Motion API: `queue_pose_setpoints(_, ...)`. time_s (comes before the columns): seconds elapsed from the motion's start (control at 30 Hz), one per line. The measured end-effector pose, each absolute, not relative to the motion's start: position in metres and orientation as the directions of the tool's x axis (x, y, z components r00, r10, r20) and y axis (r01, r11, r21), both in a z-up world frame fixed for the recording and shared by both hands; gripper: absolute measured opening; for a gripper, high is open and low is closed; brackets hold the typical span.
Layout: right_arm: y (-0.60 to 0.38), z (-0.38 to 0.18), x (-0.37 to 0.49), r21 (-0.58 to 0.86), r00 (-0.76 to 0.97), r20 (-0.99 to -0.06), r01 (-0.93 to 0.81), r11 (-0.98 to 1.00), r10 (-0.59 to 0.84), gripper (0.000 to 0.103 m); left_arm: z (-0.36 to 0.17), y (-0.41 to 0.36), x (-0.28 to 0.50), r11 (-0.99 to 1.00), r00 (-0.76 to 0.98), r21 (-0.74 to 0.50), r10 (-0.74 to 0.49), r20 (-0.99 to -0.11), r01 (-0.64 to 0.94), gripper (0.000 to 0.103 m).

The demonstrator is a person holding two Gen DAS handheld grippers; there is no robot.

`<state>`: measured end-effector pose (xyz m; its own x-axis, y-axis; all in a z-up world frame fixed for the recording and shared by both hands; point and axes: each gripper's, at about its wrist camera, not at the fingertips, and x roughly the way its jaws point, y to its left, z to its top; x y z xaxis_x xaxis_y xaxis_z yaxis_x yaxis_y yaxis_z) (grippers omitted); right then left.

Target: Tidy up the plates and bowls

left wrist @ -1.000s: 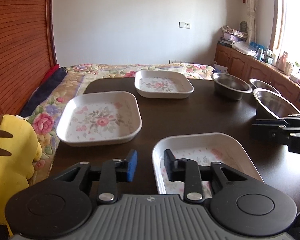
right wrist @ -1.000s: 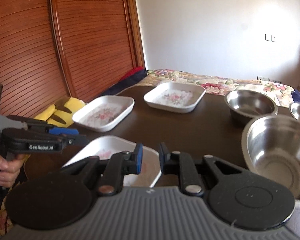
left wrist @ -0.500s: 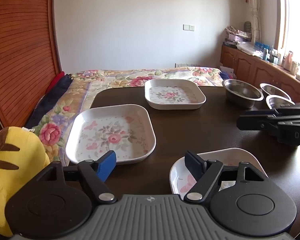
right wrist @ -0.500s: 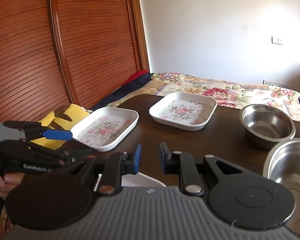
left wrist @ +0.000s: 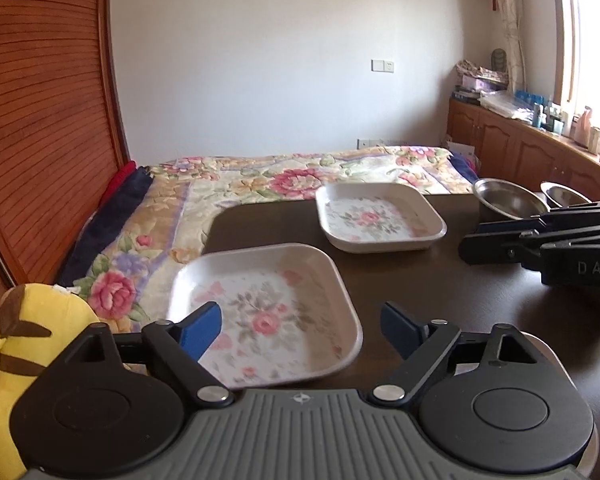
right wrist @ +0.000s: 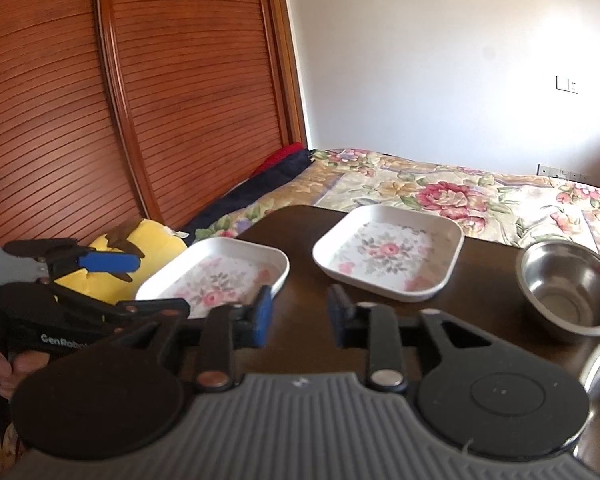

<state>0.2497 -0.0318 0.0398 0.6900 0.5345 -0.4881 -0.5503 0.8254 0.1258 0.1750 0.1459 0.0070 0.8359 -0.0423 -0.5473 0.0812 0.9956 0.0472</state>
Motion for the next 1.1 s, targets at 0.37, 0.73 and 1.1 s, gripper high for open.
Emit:
queue_pose_setpoints(0.37, 0.005, 0.031, 0.274, 0.108, 0.638, -0.558, -0.578, 0.809, 0.531, 0.059, 0.005, 0.192, 0.197, 0.999, 0.840, 0.033, -0.001, -0.543, 0.023, 0.094)
queue_pose_setpoints(0.73, 0.032, 0.012, 0.298, 0.151, 0.560, -0.635, -0.584, 0.797, 0.531, 0.058, -0.011, 0.229, 0.221, 1.000, 0.802, 0.004, -0.009, -0.598, 0.015, 0.083)
queue_pose_setpoints(1.1, 0.045, -0.001, 0.308, 0.167, 0.504, -0.682, -0.597, 0.785, 0.529, 0.033, -0.026, 0.250, 0.234, 0.997, 0.755, -0.069, -0.059, -0.653, 0.017, 0.045)
